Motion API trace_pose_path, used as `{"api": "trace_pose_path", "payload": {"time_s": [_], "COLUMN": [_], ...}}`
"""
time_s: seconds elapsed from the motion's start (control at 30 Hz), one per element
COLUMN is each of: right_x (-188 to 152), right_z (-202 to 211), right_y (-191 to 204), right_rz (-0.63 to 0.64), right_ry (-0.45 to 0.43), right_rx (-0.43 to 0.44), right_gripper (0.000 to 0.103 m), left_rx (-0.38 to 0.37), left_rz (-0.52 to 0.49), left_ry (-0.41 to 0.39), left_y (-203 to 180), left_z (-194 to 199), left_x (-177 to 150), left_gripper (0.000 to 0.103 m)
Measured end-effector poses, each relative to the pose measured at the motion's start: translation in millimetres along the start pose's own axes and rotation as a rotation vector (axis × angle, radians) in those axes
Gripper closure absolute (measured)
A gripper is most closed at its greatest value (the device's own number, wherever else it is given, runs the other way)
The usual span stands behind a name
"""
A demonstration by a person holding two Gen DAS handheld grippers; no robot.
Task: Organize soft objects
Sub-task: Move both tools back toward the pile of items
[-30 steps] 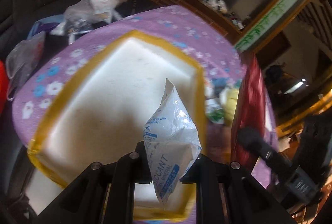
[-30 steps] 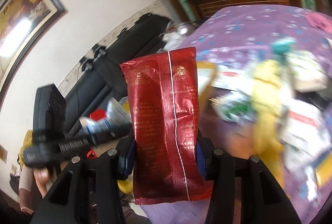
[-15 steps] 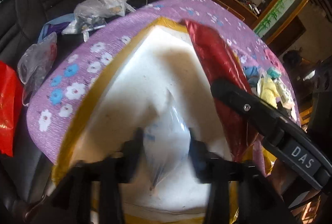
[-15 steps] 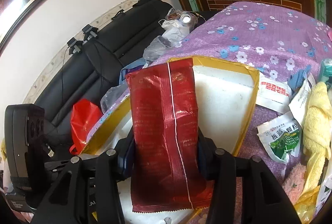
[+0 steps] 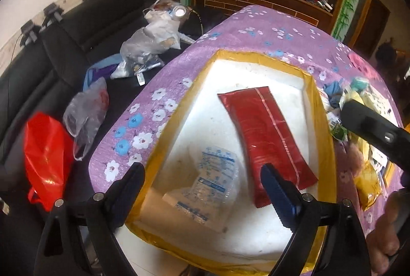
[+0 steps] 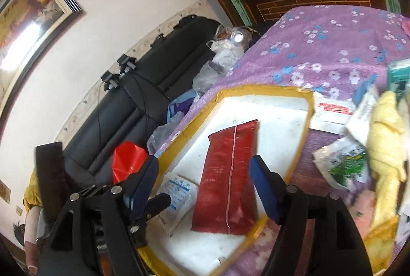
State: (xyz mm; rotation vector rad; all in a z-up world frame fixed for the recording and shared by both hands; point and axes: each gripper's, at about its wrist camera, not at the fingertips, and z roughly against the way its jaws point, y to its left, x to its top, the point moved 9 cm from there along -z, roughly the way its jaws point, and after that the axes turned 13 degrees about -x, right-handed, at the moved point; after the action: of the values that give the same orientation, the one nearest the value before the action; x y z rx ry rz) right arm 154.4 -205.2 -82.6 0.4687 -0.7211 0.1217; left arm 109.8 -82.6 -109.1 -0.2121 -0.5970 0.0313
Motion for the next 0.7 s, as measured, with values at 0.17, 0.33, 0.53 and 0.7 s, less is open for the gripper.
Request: {"api": "trace_pose_path", "payload": {"time_s": [0.17,0.33,0.53,0.7], "right_x": [-12.8,-37.2,-56.7,-74.8], "right_z": [24.7,46.2,81.8,106.8], "right_y": [-27.4,-61.6,-102.7,-137.9], "right_rz": [-0.017,-0.071,-0.131,-0.180], "right_ry": [-0.010,-0.023,-0.058,-0.059], "right_rx": [-0.007,-0.015,-0.055,-0.091], "right_gripper": [0.027,0.027,0.028,0.028], "left_rx": [-0.014,-0.084,-0.199,-0.271], "left_rz": [-0.026,-0.012,-0.031,-0.107], "left_ry": [0.057,-0.016,-0.025,-0.007], "left_y": [-24.3,-61.0,-127.8,-187.6], "left_z": [-0.6,17.6,14.1,2.2], "left_x": [-9.8,-6.2,-12.5,-22.0], "left_gripper": [0.009,0.009,0.009,0.009]}}
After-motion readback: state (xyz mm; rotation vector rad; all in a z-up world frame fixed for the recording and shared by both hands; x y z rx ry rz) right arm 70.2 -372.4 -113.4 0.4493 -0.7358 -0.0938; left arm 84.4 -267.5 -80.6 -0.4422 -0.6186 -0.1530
